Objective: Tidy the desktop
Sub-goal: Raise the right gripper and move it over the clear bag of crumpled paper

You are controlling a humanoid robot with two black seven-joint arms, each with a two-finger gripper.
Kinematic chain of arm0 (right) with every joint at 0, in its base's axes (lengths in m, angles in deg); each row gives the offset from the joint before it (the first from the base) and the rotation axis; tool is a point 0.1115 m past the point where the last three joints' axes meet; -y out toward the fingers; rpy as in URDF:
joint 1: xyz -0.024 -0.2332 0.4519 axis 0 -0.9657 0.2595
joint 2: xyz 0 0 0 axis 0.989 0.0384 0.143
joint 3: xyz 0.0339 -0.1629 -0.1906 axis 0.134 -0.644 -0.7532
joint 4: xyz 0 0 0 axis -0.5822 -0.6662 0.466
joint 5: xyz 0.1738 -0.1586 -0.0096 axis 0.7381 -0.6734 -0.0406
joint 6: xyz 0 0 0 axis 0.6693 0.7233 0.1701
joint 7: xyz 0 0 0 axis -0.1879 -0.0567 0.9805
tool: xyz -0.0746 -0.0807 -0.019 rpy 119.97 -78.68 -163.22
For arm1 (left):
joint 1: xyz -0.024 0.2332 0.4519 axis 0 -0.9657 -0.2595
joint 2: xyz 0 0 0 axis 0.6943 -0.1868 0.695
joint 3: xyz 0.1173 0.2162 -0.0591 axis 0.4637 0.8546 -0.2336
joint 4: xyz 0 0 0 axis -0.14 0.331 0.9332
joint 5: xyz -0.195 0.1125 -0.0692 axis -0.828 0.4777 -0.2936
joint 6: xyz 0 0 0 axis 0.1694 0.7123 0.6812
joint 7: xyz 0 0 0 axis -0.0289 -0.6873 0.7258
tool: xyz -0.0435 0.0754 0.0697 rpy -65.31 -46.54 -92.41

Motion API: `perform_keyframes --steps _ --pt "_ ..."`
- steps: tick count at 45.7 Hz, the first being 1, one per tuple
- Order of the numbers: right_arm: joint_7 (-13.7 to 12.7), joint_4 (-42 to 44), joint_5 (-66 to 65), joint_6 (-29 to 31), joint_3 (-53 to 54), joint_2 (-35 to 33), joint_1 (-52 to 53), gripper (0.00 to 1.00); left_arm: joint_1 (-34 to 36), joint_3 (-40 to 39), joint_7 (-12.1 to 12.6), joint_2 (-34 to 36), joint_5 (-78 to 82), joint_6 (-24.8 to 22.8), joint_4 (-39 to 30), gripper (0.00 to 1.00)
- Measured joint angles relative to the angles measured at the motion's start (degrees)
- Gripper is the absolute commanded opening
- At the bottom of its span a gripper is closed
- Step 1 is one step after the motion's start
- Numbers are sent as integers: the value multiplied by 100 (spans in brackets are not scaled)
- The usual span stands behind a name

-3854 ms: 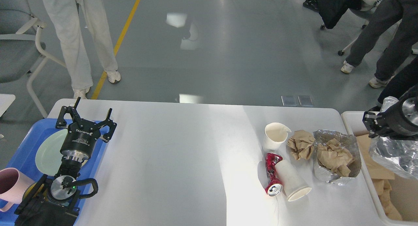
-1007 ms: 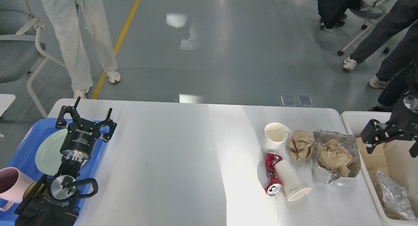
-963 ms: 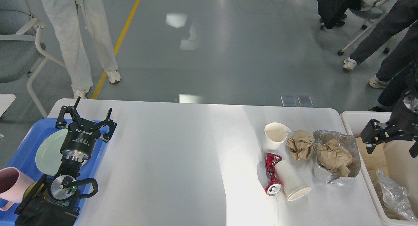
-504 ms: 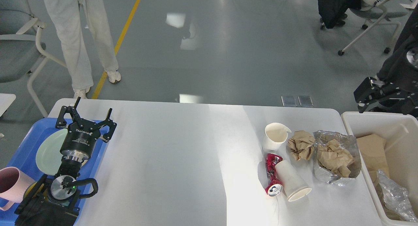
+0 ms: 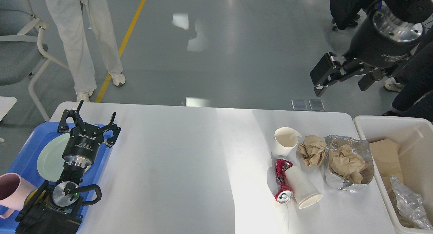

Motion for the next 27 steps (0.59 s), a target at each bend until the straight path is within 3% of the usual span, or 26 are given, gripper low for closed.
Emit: perform_keyframes --steps 5,10,13,16,19,27 --pt "-13 -336 208 -119 -105 210 19 97 0 0 0 0 0 0 0 97" --pt "-40 -1172 252 -1171 -159 286 18 98 0 0 0 0 0 0 0 97" --pt "-45 -1600 244 -1461 -171 324 17 97 0 0 0 0 0 0 0 97" --pt "-49 -1967 238 -1451 -224 315 32 90 0 0 0 0 0 0 0 97" --pt "-50 -2137 238 -1347 -309 290 55 90 0 0 0 0 0 0 0 97" --pt "-51 -2212 247 -1560 -475 245 66 100 0 0 0 0 0 0 0 97"
